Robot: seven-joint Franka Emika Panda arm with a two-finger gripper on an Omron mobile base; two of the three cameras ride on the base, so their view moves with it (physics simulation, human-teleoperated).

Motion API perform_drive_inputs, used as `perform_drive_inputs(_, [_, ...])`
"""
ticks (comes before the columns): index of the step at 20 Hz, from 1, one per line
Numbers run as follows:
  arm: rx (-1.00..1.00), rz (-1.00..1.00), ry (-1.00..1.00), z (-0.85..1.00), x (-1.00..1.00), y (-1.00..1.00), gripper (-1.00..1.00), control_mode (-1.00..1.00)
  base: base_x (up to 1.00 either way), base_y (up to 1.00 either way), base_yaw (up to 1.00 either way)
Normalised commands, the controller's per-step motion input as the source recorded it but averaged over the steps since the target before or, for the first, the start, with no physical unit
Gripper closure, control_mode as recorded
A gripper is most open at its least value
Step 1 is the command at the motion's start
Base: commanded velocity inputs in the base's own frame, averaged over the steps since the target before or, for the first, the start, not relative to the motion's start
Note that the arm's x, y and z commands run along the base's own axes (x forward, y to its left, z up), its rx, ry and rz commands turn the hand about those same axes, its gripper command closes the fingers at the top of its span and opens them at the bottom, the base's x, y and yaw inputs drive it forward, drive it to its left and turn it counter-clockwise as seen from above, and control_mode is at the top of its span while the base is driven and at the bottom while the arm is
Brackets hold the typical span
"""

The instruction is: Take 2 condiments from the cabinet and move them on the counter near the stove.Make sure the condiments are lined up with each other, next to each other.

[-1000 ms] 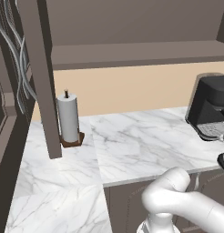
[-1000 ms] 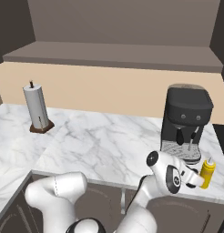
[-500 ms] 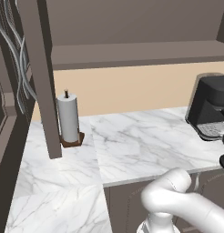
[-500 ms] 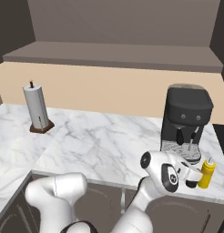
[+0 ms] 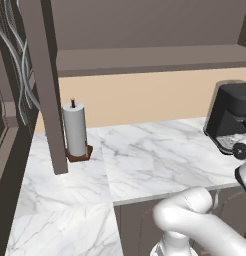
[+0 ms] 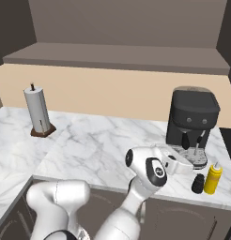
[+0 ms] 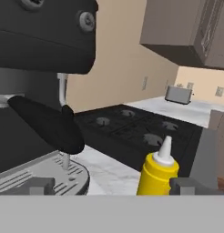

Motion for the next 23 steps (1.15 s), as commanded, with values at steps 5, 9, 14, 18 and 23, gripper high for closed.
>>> perform_drive_inputs(5, [0.0,0.0,0.15,0.94,-0.13,0.5,-1.0,-1.0,0.0,0.0,0.0])
perform_drive_inputs(9, [0.0,0.01,0.27,0.94,-0.18,0.48,-1.0,-1.0,0.0,0.0,0.0])
perform_drive_inputs(14, [0.0,0.09,0.25,0.86,-0.19,0.53,-1.0,-1.0,0.0,0.0,0.0])
perform_drive_inputs(18, [0.0,0.21,0.19,0.59,-0.05,0.6,-1.0,-1.0,0.0,0.0,0.0])
perform_drive_inputs(23, [0.0,0.36,0.13,0.22,-0.1,0.61,-1.0,-1.0,0.0,0.0,0.0])
